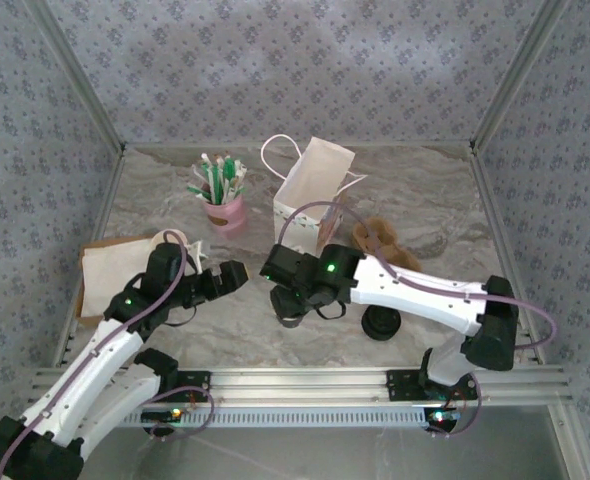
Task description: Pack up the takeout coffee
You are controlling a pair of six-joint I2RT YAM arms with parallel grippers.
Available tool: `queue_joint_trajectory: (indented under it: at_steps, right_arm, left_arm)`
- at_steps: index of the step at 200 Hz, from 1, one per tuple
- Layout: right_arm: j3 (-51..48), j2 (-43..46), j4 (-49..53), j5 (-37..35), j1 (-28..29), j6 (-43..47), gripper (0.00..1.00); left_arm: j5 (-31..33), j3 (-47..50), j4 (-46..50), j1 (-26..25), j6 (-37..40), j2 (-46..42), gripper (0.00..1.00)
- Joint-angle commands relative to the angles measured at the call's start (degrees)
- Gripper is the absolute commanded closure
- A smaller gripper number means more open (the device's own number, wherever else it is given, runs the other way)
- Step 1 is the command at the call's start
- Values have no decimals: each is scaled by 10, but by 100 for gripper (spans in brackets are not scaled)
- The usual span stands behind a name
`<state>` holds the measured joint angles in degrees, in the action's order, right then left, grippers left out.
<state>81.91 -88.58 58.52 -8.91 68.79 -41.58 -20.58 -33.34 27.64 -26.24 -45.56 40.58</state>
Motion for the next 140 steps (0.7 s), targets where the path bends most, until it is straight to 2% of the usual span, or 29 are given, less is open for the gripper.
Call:
queue_joint_trajectory:
  at_steps: [1, 140]
  right_arm:
    - [18, -19, 12, -23, 3, 15, 36]
    - [18, -58, 9, 1, -5, 13, 36]
  left_arm:
    - [-16, 5, -18, 5, -5, -5, 1]
    - [-17, 3, -22, 6, -8, -2, 0]
